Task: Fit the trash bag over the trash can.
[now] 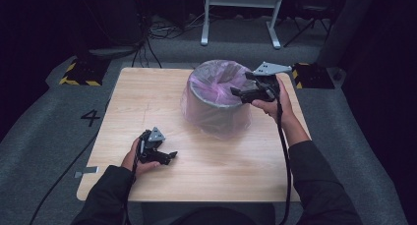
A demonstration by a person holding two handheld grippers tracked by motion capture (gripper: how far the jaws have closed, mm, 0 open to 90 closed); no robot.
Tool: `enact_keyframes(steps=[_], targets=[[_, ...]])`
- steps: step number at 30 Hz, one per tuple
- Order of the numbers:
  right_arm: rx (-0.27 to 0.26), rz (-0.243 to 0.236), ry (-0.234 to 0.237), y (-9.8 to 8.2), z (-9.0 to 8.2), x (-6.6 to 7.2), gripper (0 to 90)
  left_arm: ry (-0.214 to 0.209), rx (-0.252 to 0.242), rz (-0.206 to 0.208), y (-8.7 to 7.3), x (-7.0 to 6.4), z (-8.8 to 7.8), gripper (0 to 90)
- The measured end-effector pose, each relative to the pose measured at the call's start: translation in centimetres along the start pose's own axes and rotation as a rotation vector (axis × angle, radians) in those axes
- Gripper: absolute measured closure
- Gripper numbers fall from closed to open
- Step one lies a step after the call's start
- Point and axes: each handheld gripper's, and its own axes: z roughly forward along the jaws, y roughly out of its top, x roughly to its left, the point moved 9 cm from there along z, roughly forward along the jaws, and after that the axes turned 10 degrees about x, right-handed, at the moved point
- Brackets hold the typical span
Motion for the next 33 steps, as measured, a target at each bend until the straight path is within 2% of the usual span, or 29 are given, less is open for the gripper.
enact_keyframes(steps=[9, 23, 33], targets=[[-0.003, -0.016, -0.002, -0.6, -1.3, 0.2, 18.0, 0.001, -0.001, -0.001, 0.0, 0.0, 0.0, 13.8], [0.025, -0.056, -0.031, -1.9, -2.4, 0.5, 18.0, 0.001, -0.002, -0.001, 0.0, 0.0, 0.0, 13.9], [0.053, -0.081, -0.034, -2.9, -2.9, 1.1, 18.5, 0.001, -0.002, -0.001, 0.0, 0.0, 0.0, 13.9]])
